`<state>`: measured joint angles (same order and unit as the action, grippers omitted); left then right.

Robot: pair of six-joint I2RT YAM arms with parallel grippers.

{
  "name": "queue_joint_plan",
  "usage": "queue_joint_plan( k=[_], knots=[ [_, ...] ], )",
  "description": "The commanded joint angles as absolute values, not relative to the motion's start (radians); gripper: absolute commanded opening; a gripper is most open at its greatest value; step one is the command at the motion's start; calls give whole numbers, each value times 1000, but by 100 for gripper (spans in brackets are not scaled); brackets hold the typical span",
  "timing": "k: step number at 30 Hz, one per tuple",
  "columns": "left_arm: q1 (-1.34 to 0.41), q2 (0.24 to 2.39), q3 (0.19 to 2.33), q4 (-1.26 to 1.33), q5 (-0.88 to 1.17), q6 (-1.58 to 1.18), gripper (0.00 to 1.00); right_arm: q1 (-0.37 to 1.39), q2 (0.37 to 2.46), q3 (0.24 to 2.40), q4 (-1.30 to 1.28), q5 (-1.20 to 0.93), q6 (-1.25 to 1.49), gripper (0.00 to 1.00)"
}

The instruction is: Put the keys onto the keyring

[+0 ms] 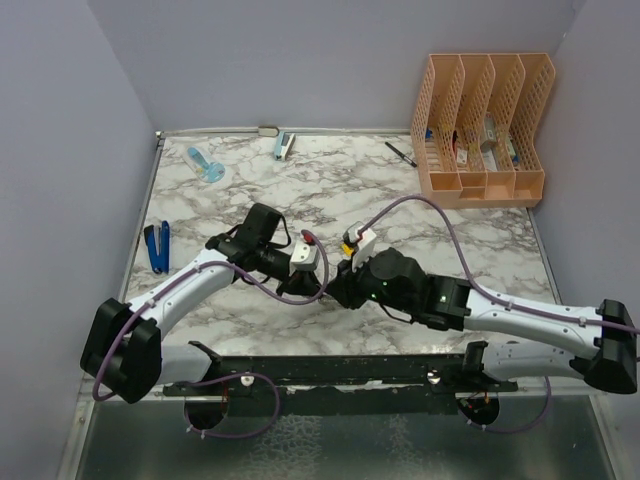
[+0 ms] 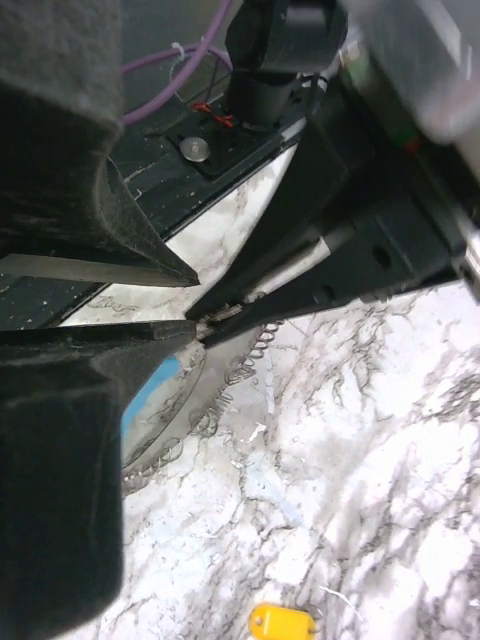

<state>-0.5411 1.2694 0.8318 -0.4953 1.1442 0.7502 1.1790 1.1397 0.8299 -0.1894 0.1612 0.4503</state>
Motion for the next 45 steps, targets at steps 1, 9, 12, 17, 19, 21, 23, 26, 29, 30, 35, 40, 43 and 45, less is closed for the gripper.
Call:
queue_joint_plan(
  k=[1, 9, 12, 17, 19, 21, 23, 26, 29, 30, 35, 40, 43, 45],
  knots=[
    [-534, 1278, 852, -502, 1104, 765, 0, 1189, 1022, 803, -192, 252, 462, 26],
    [-534, 1288, 873, -539, 1124, 799, 0, 1189, 939, 732, -174, 197, 361, 29],
    [-536, 1291, 881, -547, 1137, 802, 0, 1189, 968, 715, -142, 176, 322, 29],
    [-537, 1297, 889, -572, 1137, 823, 0, 1189, 1020, 719, -118, 213, 285, 28],
    [-539, 1299, 890, -576, 1137, 826, 0, 1190, 1027, 717, -97, 230, 266, 28],
    [-540, 1298, 893, -577, 1137, 828, 0, 1189, 1034, 711, -66, 236, 246, 28],
    [-541, 1302, 891, -578, 1136, 828, 0, 1189, 1045, 712, -46, 233, 235, 27],
    [-545, 1306, 894, -578, 1134, 830, 0, 1189, 1076, 724, -40, 225, 230, 27],
    [-547, 1308, 900, -586, 1134, 835, 0, 1189, 1106, 726, -25, 214, 224, 27],
    [-549, 1308, 903, -591, 1134, 839, 0, 1189, 1114, 727, -18, 212, 221, 26],
    [-552, 1305, 912, -617, 1135, 856, 0, 1189, 1144, 729, 8, 214, 210, 25],
    [-552, 1297, 903, -633, 1125, 874, 0, 1188, 1136, 726, 26, 227, 203, 18],
    [-552, 1292, 898, -634, 1119, 875, 0, 1189, 1132, 728, 25, 226, 200, 4],
    [-552, 1290, 898, -635, 1112, 875, 0, 1189, 1131, 731, 17, 222, 199, 1]
  ],
)
